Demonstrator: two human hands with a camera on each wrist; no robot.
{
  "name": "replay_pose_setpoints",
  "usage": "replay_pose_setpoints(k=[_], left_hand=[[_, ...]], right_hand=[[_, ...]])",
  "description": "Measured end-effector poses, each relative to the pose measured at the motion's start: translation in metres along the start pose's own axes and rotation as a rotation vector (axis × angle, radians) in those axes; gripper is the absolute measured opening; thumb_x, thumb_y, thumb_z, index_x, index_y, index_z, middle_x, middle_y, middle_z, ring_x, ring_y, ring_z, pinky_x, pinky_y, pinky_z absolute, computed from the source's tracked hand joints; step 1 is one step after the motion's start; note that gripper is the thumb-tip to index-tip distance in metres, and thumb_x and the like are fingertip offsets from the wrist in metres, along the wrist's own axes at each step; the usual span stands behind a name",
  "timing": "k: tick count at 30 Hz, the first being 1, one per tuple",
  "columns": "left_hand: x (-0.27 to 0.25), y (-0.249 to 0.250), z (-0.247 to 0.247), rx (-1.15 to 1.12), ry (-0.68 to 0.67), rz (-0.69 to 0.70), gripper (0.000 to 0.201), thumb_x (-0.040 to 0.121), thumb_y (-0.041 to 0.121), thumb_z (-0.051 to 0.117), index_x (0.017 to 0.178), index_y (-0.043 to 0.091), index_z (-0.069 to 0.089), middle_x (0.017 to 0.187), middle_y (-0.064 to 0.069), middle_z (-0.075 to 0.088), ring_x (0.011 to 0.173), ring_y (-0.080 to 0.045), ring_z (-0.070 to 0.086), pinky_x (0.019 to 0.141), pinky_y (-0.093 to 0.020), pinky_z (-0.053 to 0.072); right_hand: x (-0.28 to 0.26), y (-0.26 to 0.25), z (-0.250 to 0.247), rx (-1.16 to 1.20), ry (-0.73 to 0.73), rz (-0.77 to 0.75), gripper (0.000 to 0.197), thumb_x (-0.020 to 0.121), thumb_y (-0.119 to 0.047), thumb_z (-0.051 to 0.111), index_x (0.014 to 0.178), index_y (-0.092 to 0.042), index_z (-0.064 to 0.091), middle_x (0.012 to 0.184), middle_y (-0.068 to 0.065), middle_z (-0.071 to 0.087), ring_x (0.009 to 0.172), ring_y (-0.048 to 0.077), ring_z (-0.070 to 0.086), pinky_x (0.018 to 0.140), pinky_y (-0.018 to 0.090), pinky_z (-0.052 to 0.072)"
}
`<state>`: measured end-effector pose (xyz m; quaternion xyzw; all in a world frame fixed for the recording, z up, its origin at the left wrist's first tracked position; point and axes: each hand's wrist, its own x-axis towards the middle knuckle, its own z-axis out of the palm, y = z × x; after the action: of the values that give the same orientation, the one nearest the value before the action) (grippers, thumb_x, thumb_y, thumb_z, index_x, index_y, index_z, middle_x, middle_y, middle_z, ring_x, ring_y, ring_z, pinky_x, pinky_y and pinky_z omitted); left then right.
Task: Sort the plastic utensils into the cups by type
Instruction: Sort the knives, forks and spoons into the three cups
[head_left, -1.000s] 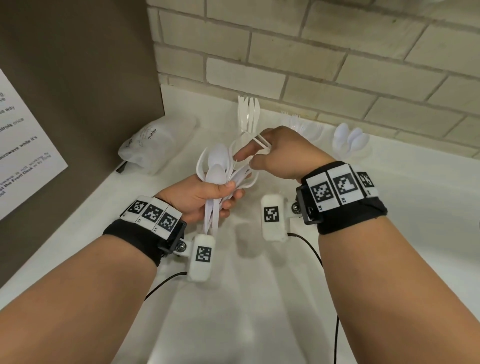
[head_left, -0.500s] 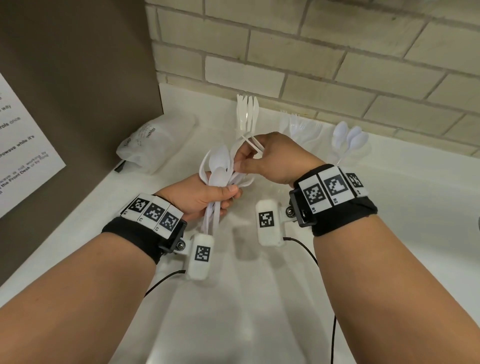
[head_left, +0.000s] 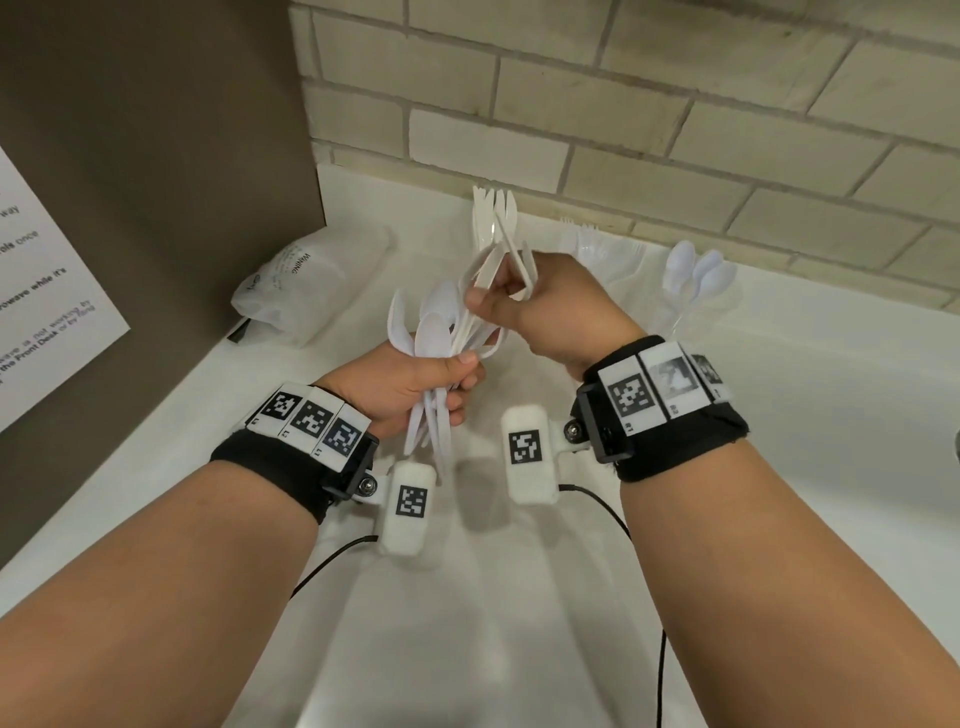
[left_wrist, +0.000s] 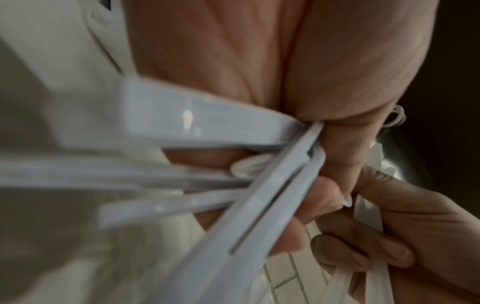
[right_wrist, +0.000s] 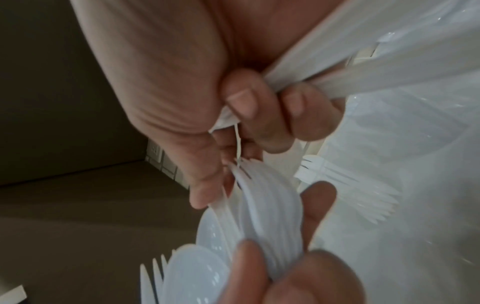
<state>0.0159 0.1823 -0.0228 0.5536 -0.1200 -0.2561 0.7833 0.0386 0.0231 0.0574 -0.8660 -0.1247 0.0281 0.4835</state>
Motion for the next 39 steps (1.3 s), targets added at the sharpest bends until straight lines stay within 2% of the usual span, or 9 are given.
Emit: replay_pose_setpoints(k=[3,7,11,15,21,28,31,34,39], left_hand=[[-0.002,-0.001,-0.002,-0.011,0.016,0.005,0.013,0.088,0.018,0.055,0.096,0.008,0.058,0.066,-0.002,0.047,0.052,-0.012,0.043,0.054,-0.026,0.046],[-0.005,-0.007,-0.011,0.023,0.198,-0.026,0.043,0.09,0.017,0.059,0.127,-0.005,0.052,0.064,0.0,0.044,0.051,-0.011,0.042,0.051,-0.025,0.044],[-0.005,-0.004,-0.017,0.019,0.427,0.007,0.019,0.091,0.024,0.061,0.095,0.005,0.061,0.059,0.002,0.044,0.052,-0.015,0.045,0.053,-0.029,0.048],[-0.005,0.008,-0.018,-0.011,0.549,0.068,0.023,0.09,0.028,0.061,0.074,0.013,0.055,0.056,0.004,0.047,0.053,-0.018,0.059,0.079,-0.042,0.053],[-0.003,0.018,-0.024,-0.022,0.572,0.081,0.022,0.076,0.034,0.068,0.073,0.015,0.059,0.06,0.0,0.048,0.049,-0.016,0.049,0.055,-0.031,0.047],[0.007,0.013,-0.034,-0.049,0.536,0.066,0.023,0.075,0.032,0.069,0.084,0.013,0.06,0.059,0.0,0.046,0.05,-0.015,0.047,0.053,-0.029,0.046],[0.011,0.01,-0.036,-0.06,0.534,0.067,0.022,0.074,0.03,0.069,0.08,0.012,0.059,0.059,-0.001,0.045,0.049,-0.016,0.047,0.052,-0.029,0.046],[0.015,0.009,-0.035,-0.062,0.524,0.079,0.018,0.076,0.03,0.069,0.077,0.014,0.06,0.061,-0.002,0.045,0.049,-0.017,0.046,0.051,-0.029,0.045],[0.019,0.01,-0.029,-0.034,0.504,0.062,0.022,0.075,0.033,0.069,0.079,0.014,0.06,0.061,-0.001,0.046,0.052,-0.017,0.05,0.054,-0.029,0.049]], right_hand=[[0.0,0.003,0.002,-0.027,0.033,0.001,0.019,0.093,-0.025,0.06,0.076,-0.019,0.053,0.073,-0.005,0.061,0.059,0.007,0.053,0.056,0.02,0.039],[0.011,-0.003,-0.015,0.449,0.297,0.078,0.009,0.101,-0.02,0.044,0.093,-0.018,0.047,0.087,0.01,0.073,0.04,-0.003,0.051,0.046,0.019,0.037],[0.049,-0.011,-0.037,0.431,0.559,-0.057,0.011,0.102,-0.021,0.038,0.099,-0.022,0.048,0.07,-0.001,0.063,0.056,0.007,0.054,0.058,0.027,0.042],[0.094,-0.02,-0.036,0.428,0.429,-0.1,0.019,0.103,-0.024,0.03,0.116,-0.018,0.043,0.078,0.006,0.055,0.057,0.022,0.063,0.054,0.033,0.053],[0.146,-0.012,-0.013,0.284,0.421,-0.259,0.006,0.098,-0.027,0.044,0.102,-0.025,0.048,0.068,-0.008,0.047,0.058,0.009,0.048,0.056,0.033,0.051],[0.182,0.03,0.011,0.341,0.37,-0.059,0.007,0.095,-0.015,0.056,0.097,-0.01,0.053,0.074,0.003,0.056,0.059,0.014,0.054,0.06,0.028,0.052],[0.187,0.048,0.014,0.239,0.313,0.111,0.04,0.079,-0.027,0.076,0.11,-0.014,0.054,0.1,0.006,0.064,0.084,0.022,0.064,0.084,0.039,0.055],[0.185,0.045,0.008,0.125,0.317,0.141,0.072,0.075,-0.028,0.08,0.136,-0.01,0.045,0.13,0.007,0.057,0.119,0.019,0.055,0.1,0.027,0.044],[0.164,0.023,-0.01,-0.097,0.412,-0.013,0.056,0.084,-0.026,0.07,0.135,-0.014,0.05,0.141,0.002,0.05,0.13,0.014,0.045,0.101,0.014,0.031]])
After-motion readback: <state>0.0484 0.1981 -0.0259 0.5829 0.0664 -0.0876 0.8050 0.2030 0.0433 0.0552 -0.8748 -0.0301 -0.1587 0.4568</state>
